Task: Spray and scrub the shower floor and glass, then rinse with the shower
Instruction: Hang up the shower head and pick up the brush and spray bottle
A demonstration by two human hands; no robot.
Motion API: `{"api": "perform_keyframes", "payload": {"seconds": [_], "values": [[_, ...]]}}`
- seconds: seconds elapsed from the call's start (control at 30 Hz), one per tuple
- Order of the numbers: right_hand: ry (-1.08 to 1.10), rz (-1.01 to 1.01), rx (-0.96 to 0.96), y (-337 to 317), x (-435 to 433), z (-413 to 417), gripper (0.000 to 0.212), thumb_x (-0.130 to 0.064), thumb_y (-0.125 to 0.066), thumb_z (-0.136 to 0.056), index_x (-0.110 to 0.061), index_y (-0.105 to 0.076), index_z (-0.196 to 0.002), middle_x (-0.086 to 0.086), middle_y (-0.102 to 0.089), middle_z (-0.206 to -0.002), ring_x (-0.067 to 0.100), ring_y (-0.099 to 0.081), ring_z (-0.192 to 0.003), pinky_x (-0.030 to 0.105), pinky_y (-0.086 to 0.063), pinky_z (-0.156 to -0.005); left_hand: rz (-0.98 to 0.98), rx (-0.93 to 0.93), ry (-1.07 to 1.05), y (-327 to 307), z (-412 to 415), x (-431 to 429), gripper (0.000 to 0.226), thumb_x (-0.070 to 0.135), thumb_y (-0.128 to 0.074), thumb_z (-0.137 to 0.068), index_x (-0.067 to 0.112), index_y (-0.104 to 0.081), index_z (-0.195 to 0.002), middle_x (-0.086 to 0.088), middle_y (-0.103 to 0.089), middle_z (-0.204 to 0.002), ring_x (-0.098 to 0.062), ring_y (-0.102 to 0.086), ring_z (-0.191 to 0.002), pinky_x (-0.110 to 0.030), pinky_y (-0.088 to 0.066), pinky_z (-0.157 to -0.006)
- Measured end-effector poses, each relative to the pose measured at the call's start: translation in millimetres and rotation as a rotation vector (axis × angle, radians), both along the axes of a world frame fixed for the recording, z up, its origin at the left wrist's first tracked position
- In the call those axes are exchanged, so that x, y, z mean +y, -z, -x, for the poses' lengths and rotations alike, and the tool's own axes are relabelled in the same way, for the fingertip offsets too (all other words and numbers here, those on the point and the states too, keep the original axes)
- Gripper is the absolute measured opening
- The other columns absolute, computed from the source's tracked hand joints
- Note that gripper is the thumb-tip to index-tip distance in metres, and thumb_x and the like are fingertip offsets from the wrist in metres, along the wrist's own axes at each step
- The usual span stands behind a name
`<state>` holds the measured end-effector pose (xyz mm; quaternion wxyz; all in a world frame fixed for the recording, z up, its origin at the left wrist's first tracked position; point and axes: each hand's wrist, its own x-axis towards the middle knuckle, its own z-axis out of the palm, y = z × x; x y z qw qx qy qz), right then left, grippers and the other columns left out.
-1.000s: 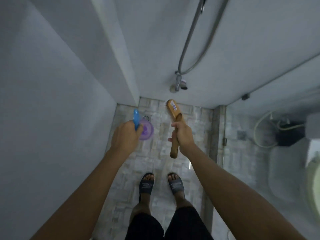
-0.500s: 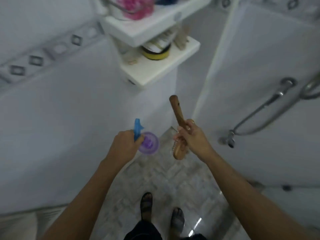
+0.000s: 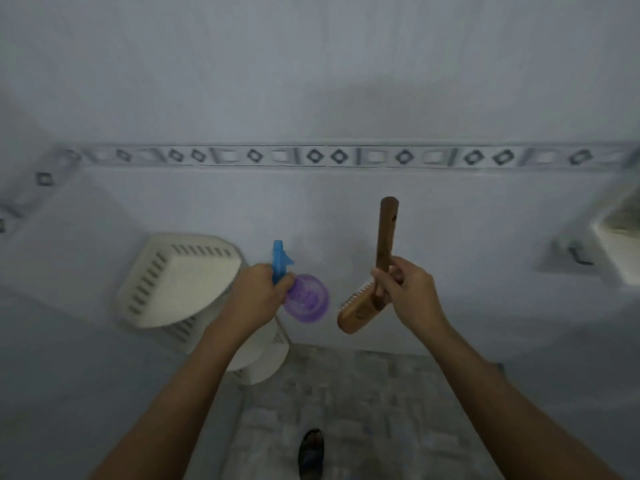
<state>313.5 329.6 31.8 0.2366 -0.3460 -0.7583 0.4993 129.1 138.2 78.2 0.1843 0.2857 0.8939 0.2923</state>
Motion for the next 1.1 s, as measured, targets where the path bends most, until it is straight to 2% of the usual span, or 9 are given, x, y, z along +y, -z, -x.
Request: {"api": "perform_keyframes", "payload": {"seconds": [0.07,0.17,0.23,0.33,0.4,0.47,0.67,0.9,1.1], "values": [[-0.050,-0.017,-0.001,1,-19,40,0.014,-0.029,-0.071,-0.092,-0.019,-0.069,-0.101,-0.004,-0.071,-0.068,0.006,-0.066,-0.062,0.023,-0.056,-0.065,0.001,0.011,-0.105,0,26,-34,0.044,0.043,-0.062,-0.094,0.003,-0.066,-0.076,-0.010,-0.071,-0.067,-0.026,-0.070,-0.063,-0.049,-0.059,-0.069],[-0.113,-0.049,0.048,-7,-51,96,0.017,-0.029,-0.072,-0.091,-0.018,-0.067,-0.103,-0.005,-0.070,-0.064,0.001,-0.065,-0.059,0.010,-0.049,-0.058,0.010,0.005,-0.233,-1,66,-80,0.042,0.043,-0.062,-0.094,0.004,-0.066,-0.077,-0.010,-0.072,-0.067,-0.025,-0.071,-0.062,-0.050,-0.059,-0.066],[-0.171,-0.052,0.067,-12,-71,135,0.018,-0.030,-0.072,-0.091,-0.021,-0.063,-0.103,-0.006,-0.069,-0.061,0.001,-0.065,-0.056,0.008,-0.046,-0.056,0.019,0.002,-0.310,-3,93,-105,0.042,0.040,-0.063,-0.094,0.002,-0.067,-0.077,-0.010,-0.072,-0.066,-0.026,-0.071,-0.062,-0.049,-0.060,-0.068],[-0.224,-0.052,0.055,-14,-92,184,0.024,-0.037,-0.071,-0.091,-0.017,-0.060,-0.100,-0.002,-0.069,-0.060,0.007,-0.065,-0.054,0.016,-0.050,-0.054,0.065,0.003,-0.370,-5,123,-126,0.043,0.035,-0.062,-0.096,-0.003,-0.066,-0.076,-0.018,-0.073,-0.074,-0.032,-0.070,-0.070,-0.043,-0.057,-0.070],[-0.242,-0.090,0.014,-12,-105,218,0.032,-0.043,-0.070,-0.090,-0.015,-0.059,-0.098,0.001,-0.069,-0.063,0.011,-0.066,-0.055,0.025,-0.053,-0.052,0.128,0.028,-0.406,-3,142,-134,0.039,0.033,-0.060,-0.097,-0.002,-0.063,-0.080,-0.022,-0.072,-0.085,-0.033,-0.066,-0.076,-0.034,-0.047,-0.065],[-0.249,-0.136,-0.025,-9,-115,246,0.036,-0.048,-0.069,-0.090,-0.014,-0.057,-0.096,0.001,-0.069,-0.067,0.010,-0.066,-0.055,0.025,-0.052,-0.050,0.170,0.036,-0.427,1,154,-136,0.033,0.032,-0.060,-0.098,0.001,-0.061,-0.086,-0.022,-0.069,-0.091,-0.033,-0.062,-0.077,-0.030,-0.039,-0.064],[-0.269,-0.179,-0.099,4,-136,317,0.040,-0.056,-0.063,-0.090,-0.017,-0.056,-0.094,0.000,-0.069,-0.071,0.016,-0.068,-0.063,0.040,-0.058,-0.060,0.195,-0.009,-0.448,11,186,-138,0.029,0.028,-0.058,-0.099,0.000,-0.062,-0.098,-0.016,-0.064,-0.090,-0.031,-0.062,-0.080,-0.030,-0.042,-0.065],[-0.351,-0.131,-0.141,11,-158,364,0.035,-0.052,-0.061,-0.094,-0.017,-0.055,-0.096,0.001,-0.070,-0.075,0.016,-0.069,-0.066,0.039,-0.060,-0.064,0.200,-0.069,-0.474,19,214,-144,0.032,0.027,-0.059,-0.098,-0.003,-0.063,-0.108,-0.022,-0.067,-0.104,-0.036,-0.065,-0.093,-0.033,-0.048,-0.071],[-0.375,-0.004,-0.110,23,-173,382,0.030,-0.044,-0.066,-0.093,-0.015,-0.056,-0.094,0.003,-0.070,-0.068,0.012,-0.068,-0.057,0.035,-0.059,-0.061,0.222,-0.077,-0.501,21,218,-145,0.034,0.028,-0.059,-0.099,-0.002,-0.061,-0.115,-0.022,-0.066,-0.109,-0.036,-0.065,-0.097,-0.034,-0.049,-0.074]]}}
